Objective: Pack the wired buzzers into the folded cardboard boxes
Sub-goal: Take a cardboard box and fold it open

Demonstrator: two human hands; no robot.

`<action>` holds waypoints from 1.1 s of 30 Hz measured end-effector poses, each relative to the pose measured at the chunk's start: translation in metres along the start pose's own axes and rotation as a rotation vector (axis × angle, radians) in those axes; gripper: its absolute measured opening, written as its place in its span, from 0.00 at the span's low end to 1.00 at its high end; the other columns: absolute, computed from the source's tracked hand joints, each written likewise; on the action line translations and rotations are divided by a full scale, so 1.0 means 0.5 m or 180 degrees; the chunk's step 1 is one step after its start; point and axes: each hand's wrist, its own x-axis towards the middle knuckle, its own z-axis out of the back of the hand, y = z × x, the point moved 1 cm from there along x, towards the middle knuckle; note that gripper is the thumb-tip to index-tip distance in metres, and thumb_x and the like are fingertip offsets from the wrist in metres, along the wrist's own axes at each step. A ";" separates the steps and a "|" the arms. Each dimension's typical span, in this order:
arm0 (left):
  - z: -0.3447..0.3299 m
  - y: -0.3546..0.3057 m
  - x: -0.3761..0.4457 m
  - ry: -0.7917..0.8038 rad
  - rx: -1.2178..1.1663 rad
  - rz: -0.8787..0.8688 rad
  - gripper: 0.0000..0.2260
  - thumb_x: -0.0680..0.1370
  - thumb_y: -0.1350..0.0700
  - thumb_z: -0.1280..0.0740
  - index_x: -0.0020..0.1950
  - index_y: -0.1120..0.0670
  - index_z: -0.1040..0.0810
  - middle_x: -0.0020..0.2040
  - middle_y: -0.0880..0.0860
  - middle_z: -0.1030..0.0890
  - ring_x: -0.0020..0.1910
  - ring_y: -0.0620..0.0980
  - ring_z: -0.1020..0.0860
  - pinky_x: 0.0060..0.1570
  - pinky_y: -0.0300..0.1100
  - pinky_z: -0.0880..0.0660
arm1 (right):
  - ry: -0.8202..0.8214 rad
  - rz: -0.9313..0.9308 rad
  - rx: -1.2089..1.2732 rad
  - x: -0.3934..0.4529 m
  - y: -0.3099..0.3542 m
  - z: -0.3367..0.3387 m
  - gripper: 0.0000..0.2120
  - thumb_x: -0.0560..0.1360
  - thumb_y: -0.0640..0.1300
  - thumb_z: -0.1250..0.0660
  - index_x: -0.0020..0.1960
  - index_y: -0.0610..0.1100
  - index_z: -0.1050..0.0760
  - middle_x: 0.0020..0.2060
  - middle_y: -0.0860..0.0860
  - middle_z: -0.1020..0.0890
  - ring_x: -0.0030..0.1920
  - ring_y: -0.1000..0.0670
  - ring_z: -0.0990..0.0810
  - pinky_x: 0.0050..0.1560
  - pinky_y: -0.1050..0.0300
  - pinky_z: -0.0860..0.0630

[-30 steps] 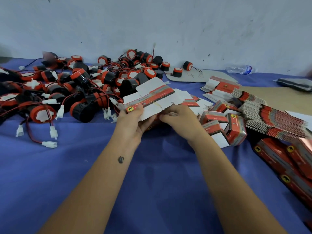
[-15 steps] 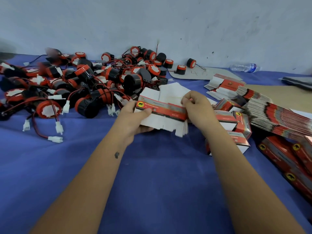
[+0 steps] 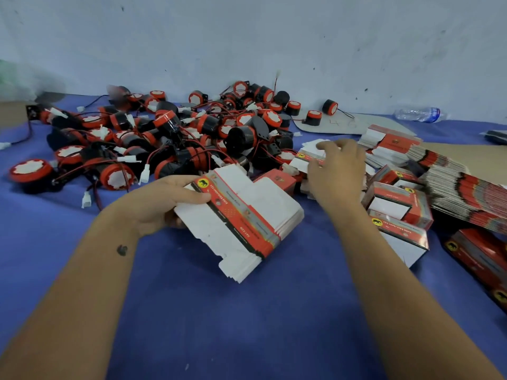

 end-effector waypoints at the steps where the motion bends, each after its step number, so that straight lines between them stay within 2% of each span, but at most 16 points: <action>1: 0.012 0.009 -0.009 -0.0047 -0.0087 -0.0008 0.15 0.69 0.55 0.30 0.55 0.52 0.15 0.52 0.60 0.16 0.47 0.57 0.20 0.48 0.51 0.25 | -0.0078 0.0255 0.0162 -0.019 0.021 -0.003 0.15 0.78 0.43 0.38 0.63 0.45 0.23 0.62 0.45 0.26 0.61 0.45 0.30 0.58 0.50 0.32; 2: 0.025 0.018 -0.021 -0.0097 -0.0149 -0.0025 0.13 0.69 0.55 0.31 0.52 0.51 0.14 0.53 0.60 0.16 0.49 0.58 0.21 0.49 0.52 0.25 | -0.0006 0.0486 0.0370 -0.039 0.042 -0.008 0.13 0.78 0.44 0.38 0.61 0.47 0.22 0.58 0.47 0.25 0.56 0.48 0.27 0.52 0.53 0.30; 4: 0.051 0.038 -0.043 -0.0180 -0.0263 -0.0067 0.11 0.70 0.55 0.31 0.50 0.52 0.14 0.53 0.59 0.15 0.48 0.56 0.17 0.43 0.48 0.19 | 0.0309 0.0865 0.0621 -0.082 0.075 -0.027 0.11 0.80 0.46 0.40 0.58 0.51 0.21 0.52 0.51 0.25 0.47 0.53 0.27 0.42 0.55 0.29; 7: 0.074 0.070 -0.071 -0.0340 -0.0318 -0.0026 0.14 0.71 0.57 0.31 0.56 0.56 0.18 0.49 0.57 0.14 0.44 0.52 0.15 0.35 0.42 0.19 | 0.0742 0.0875 0.1050 -0.130 0.095 -0.062 0.12 0.81 0.52 0.41 0.58 0.54 0.20 0.50 0.56 0.30 0.47 0.58 0.30 0.40 0.56 0.28; 9: 0.072 0.086 -0.073 -0.0522 -0.0070 0.0085 0.10 0.75 0.59 0.32 0.56 0.56 0.19 0.46 0.53 0.14 0.43 0.50 0.15 0.37 0.43 0.18 | 0.0886 0.0877 0.1008 -0.142 0.091 -0.078 0.14 0.81 0.56 0.42 0.50 0.53 0.20 0.50 0.57 0.34 0.48 0.59 0.34 0.38 0.57 0.30; 11: 0.060 0.093 -0.061 -0.0791 0.0249 0.0152 0.05 0.78 0.59 0.32 0.52 0.53 0.18 0.45 0.52 0.14 0.45 0.51 0.17 0.44 0.47 0.19 | 0.0847 0.1128 0.0449 -0.139 0.076 -0.086 0.15 0.81 0.56 0.41 0.47 0.51 0.19 0.54 0.55 0.34 0.54 0.55 0.36 0.41 0.56 0.31; 13: 0.038 0.094 -0.047 -0.1136 0.0386 0.0067 0.03 0.79 0.57 0.32 0.48 0.51 0.19 0.46 0.51 0.15 0.47 0.51 0.19 0.47 0.49 0.21 | 0.0816 0.1184 -0.0082 -0.130 0.056 -0.095 0.13 0.81 0.53 0.40 0.57 0.54 0.19 0.64 0.50 0.34 0.62 0.47 0.36 0.52 0.51 0.30; 15: 0.007 0.094 -0.030 -0.1463 0.0536 -0.0235 0.04 0.79 0.56 0.31 0.46 0.48 0.20 0.45 0.46 0.17 0.46 0.47 0.21 0.45 0.43 0.23 | 0.0852 0.0836 -0.0324 -0.120 0.040 -0.101 0.13 0.82 0.51 0.41 0.63 0.59 0.22 0.72 0.48 0.38 0.66 0.42 0.37 0.60 0.46 0.32; 17: -0.032 0.096 -0.014 -0.1750 0.0971 -0.0585 0.02 0.79 0.54 0.31 0.48 0.46 0.22 0.45 0.40 0.20 0.45 0.42 0.23 0.42 0.35 0.28 | 0.0909 0.0496 -0.0378 -0.114 0.033 -0.106 0.15 0.83 0.50 0.42 0.67 0.60 0.26 0.76 0.48 0.44 0.68 0.40 0.40 0.62 0.44 0.34; 19: -0.063 0.103 0.001 -0.2078 0.1690 -0.0750 0.07 0.78 0.50 0.31 0.55 0.49 0.21 0.53 0.46 0.21 0.51 0.46 0.26 0.45 0.34 0.32 | 0.0993 0.0324 -0.0407 -0.111 0.031 -0.111 0.17 0.83 0.48 0.44 0.69 0.60 0.29 0.78 0.48 0.49 0.70 0.39 0.42 0.64 0.43 0.37; 21: -0.071 0.104 0.012 -0.2538 0.2412 -0.0762 0.14 0.76 0.47 0.31 0.59 0.51 0.20 0.62 0.53 0.26 0.62 0.55 0.32 0.58 0.43 0.36 | 0.0986 0.0168 -0.0292 -0.110 0.033 -0.111 0.19 0.82 0.44 0.44 0.70 0.58 0.29 0.78 0.47 0.51 0.72 0.39 0.44 0.66 0.43 0.40; 23: -0.065 0.104 0.014 -0.2678 0.2405 -0.0696 0.14 0.75 0.47 0.29 0.58 0.51 0.18 0.63 0.55 0.27 0.64 0.57 0.33 0.62 0.48 0.38 | 0.0727 0.0013 -0.0092 -0.114 0.040 -0.102 0.20 0.79 0.41 0.42 0.66 0.56 0.25 0.78 0.44 0.48 0.73 0.39 0.45 0.67 0.44 0.41; 25: -0.057 0.107 0.012 -0.2609 0.2142 -0.0657 0.11 0.75 0.50 0.29 0.56 0.51 0.18 0.59 0.56 0.24 0.61 0.57 0.28 0.57 0.45 0.35 | 0.0256 0.0065 0.0018 -0.125 0.047 -0.085 0.18 0.76 0.38 0.40 0.62 0.50 0.21 0.74 0.41 0.37 0.70 0.38 0.38 0.63 0.44 0.38; 27: -0.055 0.108 0.007 -0.2591 0.2011 -0.0666 0.12 0.76 0.51 0.29 0.57 0.52 0.21 0.58 0.56 0.23 0.55 0.56 0.25 0.50 0.44 0.32 | 0.0010 0.0325 0.0269 -0.144 0.055 -0.072 0.14 0.75 0.36 0.38 0.57 0.44 0.18 0.63 0.42 0.25 0.62 0.39 0.29 0.59 0.44 0.32; 30: -0.053 0.103 0.001 -0.2666 0.1978 -0.0710 0.16 0.76 0.52 0.29 0.62 0.53 0.25 0.57 0.56 0.23 0.53 0.55 0.24 0.46 0.44 0.31 | 0.0391 0.0677 0.1108 -0.180 0.075 -0.060 0.09 0.75 0.40 0.32 0.54 0.42 0.17 0.55 0.46 0.20 0.57 0.45 0.24 0.58 0.46 0.28; 33: -0.045 0.093 -0.011 -0.2836 0.1427 -0.1179 0.12 0.75 0.57 0.28 0.58 0.50 0.23 0.55 0.51 0.22 0.52 0.46 0.25 0.44 0.36 0.31 | 0.1445 0.1019 0.0941 -0.204 0.097 -0.059 0.24 0.72 0.58 0.29 0.65 0.53 0.23 0.64 0.51 0.25 0.66 0.50 0.30 0.68 0.50 0.36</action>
